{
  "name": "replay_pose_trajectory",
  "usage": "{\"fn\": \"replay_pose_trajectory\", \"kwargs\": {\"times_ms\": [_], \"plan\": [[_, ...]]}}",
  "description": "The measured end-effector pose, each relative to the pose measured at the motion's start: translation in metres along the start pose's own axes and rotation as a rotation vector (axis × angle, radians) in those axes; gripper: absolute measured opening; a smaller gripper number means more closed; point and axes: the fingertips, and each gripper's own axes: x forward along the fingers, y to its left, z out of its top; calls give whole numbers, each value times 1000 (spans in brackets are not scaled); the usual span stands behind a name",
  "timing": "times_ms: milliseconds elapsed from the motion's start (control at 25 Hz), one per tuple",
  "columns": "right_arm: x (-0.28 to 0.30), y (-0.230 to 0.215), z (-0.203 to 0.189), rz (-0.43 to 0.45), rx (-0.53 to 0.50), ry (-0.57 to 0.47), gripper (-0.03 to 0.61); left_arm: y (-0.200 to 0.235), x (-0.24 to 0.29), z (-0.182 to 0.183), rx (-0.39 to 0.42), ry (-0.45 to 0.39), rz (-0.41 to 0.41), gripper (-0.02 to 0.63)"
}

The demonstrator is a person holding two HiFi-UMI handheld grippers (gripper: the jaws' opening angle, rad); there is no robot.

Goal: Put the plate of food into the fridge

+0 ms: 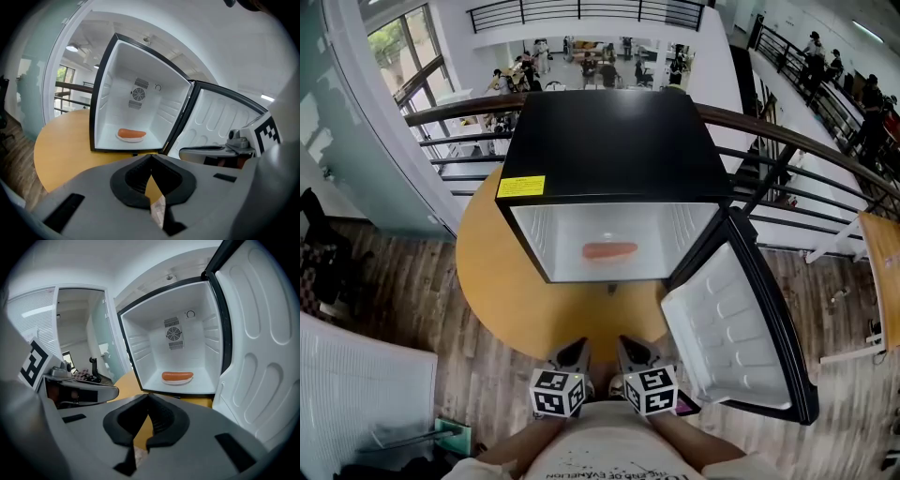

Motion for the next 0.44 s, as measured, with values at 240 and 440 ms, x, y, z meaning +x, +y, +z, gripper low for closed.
{"fn": "replay_pose_trajectory", "kwargs": {"times_ms": [240,440], "plan": [[-1,-4,-3,-10,27,4,26,4,-1,-7,-22,10,0,25],[-2,-4,-2,-13,11,1,26,6,1,-11,-43,21,0,25]]}}
